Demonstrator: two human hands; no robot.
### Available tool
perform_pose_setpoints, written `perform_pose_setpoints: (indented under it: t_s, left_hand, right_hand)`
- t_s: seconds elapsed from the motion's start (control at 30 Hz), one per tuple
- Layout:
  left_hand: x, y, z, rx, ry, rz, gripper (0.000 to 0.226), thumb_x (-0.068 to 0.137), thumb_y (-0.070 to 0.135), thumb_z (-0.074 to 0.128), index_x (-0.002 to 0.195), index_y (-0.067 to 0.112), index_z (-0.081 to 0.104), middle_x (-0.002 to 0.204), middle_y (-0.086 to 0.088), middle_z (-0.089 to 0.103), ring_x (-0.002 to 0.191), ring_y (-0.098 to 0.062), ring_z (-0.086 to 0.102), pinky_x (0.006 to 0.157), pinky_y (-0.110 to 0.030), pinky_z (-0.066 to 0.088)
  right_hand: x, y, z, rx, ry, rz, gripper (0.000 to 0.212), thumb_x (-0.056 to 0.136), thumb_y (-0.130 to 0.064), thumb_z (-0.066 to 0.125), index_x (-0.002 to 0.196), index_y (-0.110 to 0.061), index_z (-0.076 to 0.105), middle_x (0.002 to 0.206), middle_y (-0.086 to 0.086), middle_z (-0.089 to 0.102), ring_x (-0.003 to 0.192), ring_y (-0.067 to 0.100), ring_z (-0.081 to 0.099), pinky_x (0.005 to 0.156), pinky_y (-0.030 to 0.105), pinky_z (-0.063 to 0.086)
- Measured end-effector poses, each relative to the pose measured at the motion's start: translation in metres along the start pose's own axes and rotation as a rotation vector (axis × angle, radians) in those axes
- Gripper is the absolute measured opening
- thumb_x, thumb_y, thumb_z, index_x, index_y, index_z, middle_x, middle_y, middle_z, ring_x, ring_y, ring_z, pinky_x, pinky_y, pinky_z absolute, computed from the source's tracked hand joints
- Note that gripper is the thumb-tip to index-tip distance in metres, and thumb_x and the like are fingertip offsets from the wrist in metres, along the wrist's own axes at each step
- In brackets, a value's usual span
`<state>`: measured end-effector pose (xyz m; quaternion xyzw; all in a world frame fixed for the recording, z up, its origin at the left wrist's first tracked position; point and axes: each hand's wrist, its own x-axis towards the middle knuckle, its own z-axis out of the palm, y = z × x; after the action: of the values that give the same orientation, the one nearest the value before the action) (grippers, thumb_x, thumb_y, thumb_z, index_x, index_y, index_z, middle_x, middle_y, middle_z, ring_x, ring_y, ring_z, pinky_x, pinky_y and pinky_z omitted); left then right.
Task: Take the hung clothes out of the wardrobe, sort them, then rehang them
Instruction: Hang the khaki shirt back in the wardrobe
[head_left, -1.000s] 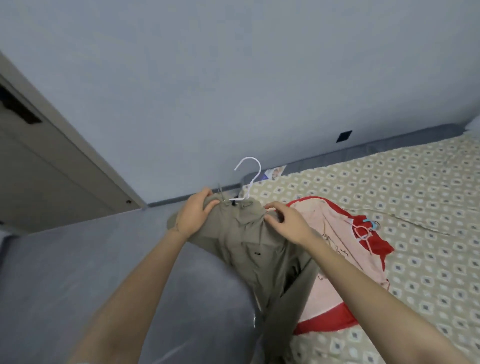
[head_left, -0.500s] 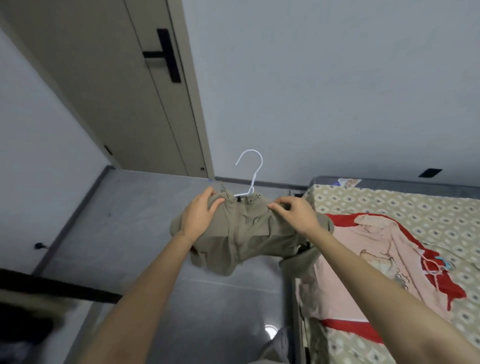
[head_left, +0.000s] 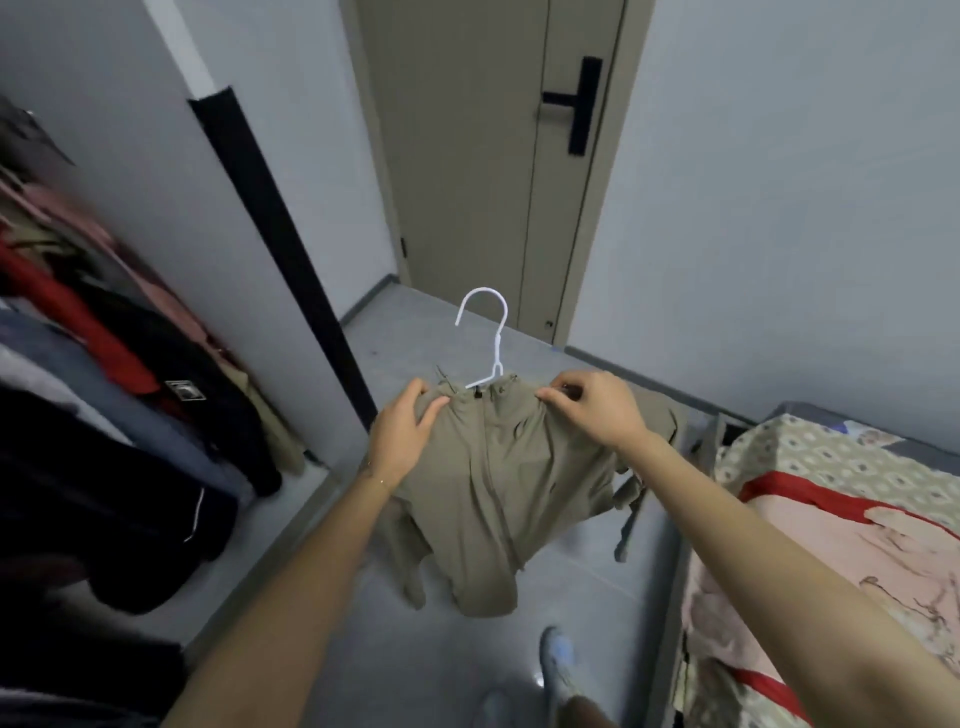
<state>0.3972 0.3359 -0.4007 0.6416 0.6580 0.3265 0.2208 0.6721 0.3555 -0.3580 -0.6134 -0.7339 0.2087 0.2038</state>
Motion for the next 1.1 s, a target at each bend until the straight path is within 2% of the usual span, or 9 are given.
perform_pose_setpoints:
  t_s: [0.07, 0.17, 0.3, 0.43, 0.53, 0.6, 0.73, 0.87, 1.1]
  left_hand:
    - [-0.014, -0.016, -0.022, -0.008, 0.046, -0.05, 0.037, 0.096, 0.042, 0.059, 0.079, 0.014, 0.041, 0.065, 0.003, 0.051, 0.065, -0.019, 0.053, 0.061, -0.039, 0.04]
    - [-0.036, -0.039, -0.054, -0.012, 0.125, -0.116, 0.033, 0.096, 0.041, 0.06, 0.083, 0.013, 0.047, 0.074, -0.002, 0.061, 0.072, -0.02, 0.058, 0.067, -0.039, 0.044]
    - [-0.064, -0.068, -0.095, -0.019, 0.23, -0.189, 0.035, 0.093, 0.049, 0.06, 0.083, 0.017, 0.048, 0.075, -0.001, 0.062, 0.073, -0.022, 0.06, 0.068, -0.038, 0.045]
    - [-0.089, -0.09, -0.132, -0.018, 0.328, -0.28, 0.025, 0.094, 0.044, 0.062, 0.085, 0.024, 0.05, 0.077, 0.006, 0.062, 0.076, -0.014, 0.061, 0.072, -0.038, 0.047]
    - [-0.11, -0.098, -0.154, -0.007, 0.414, -0.326, 0.021, 0.095, 0.042, 0.06, 0.086, 0.026, 0.05, 0.079, 0.008, 0.063, 0.078, -0.01, 0.061, 0.074, -0.039, 0.048]
    - [-0.124, -0.103, -0.166, -0.028, 0.467, -0.375, 0.02, 0.095, 0.043, 0.06, 0.086, 0.028, 0.05, 0.08, 0.012, 0.062, 0.078, -0.004, 0.06, 0.072, -0.035, 0.048]
    - [-0.151, -0.114, -0.194, -0.037, 0.576, -0.43, 0.019, 0.096, 0.042, 0.059, 0.084, 0.029, 0.05, 0.08, 0.014, 0.06, 0.076, -0.004, 0.058, 0.07, -0.033, 0.047]
    - [-0.173, -0.136, -0.229, -0.031, 0.664, -0.463, 0.021, 0.097, 0.04, 0.06, 0.089, 0.022, 0.052, 0.08, 0.007, 0.061, 0.077, -0.009, 0.06, 0.073, -0.039, 0.048]
    - [-0.18, -0.182, -0.301, -0.062, 0.724, -0.462, 0.018, 0.097, 0.041, 0.059, 0.089, 0.027, 0.051, 0.083, 0.012, 0.06, 0.076, 0.0, 0.058, 0.068, -0.029, 0.047]
  right_hand:
    - [0.004, -0.025, 0.013, -0.013, -0.045, -0.058, 0.024, 0.09, -0.054, 0.06, 0.08, -0.034, 0.068, 0.084, -0.013, 0.07, 0.082, 0.009, 0.063, 0.069, 0.032, 0.051]
    - [0.008, -0.062, 0.033, -0.041, -0.113, -0.175, 0.026, 0.092, -0.051, 0.059, 0.076, -0.031, 0.063, 0.076, -0.011, 0.066, 0.076, 0.012, 0.06, 0.062, 0.029, 0.044]
    - [0.013, -0.107, 0.057, -0.053, -0.187, -0.338, 0.029, 0.094, -0.049, 0.057, 0.079, -0.026, 0.065, 0.074, -0.006, 0.066, 0.072, 0.016, 0.061, 0.06, 0.031, 0.046]
    - [0.019, -0.153, 0.074, -0.02, -0.28, -0.461, 0.03, 0.095, -0.047, 0.056, 0.078, -0.024, 0.064, 0.07, -0.005, 0.063, 0.068, 0.015, 0.057, 0.06, 0.032, 0.045]
    - [0.022, -0.186, 0.083, -0.008, -0.362, -0.56, 0.032, 0.096, -0.045, 0.055, 0.078, -0.021, 0.063, 0.069, -0.005, 0.061, 0.067, 0.014, 0.055, 0.057, 0.031, 0.04]
    - [0.026, -0.206, 0.09, -0.002, -0.411, -0.621, 0.031, 0.096, -0.045, 0.055, 0.078, -0.021, 0.062, 0.072, -0.002, 0.064, 0.068, 0.015, 0.057, 0.055, 0.03, 0.036]
    - [0.029, -0.252, 0.111, -0.012, -0.451, -0.74, 0.034, 0.096, -0.046, 0.055, 0.083, -0.017, 0.067, 0.071, -0.001, 0.065, 0.065, 0.014, 0.055, 0.057, 0.028, 0.035]
    - [0.026, -0.301, 0.136, -0.013, -0.478, -0.809, 0.032, 0.096, -0.045, 0.055, 0.084, -0.017, 0.066, 0.075, -0.001, 0.066, 0.071, 0.015, 0.058, 0.061, 0.031, 0.043]
    - [0.029, -0.385, 0.184, 0.062, -0.455, -0.806, 0.03, 0.094, -0.048, 0.056, 0.081, -0.023, 0.065, 0.07, -0.006, 0.064, 0.07, 0.011, 0.059, 0.061, 0.031, 0.047]
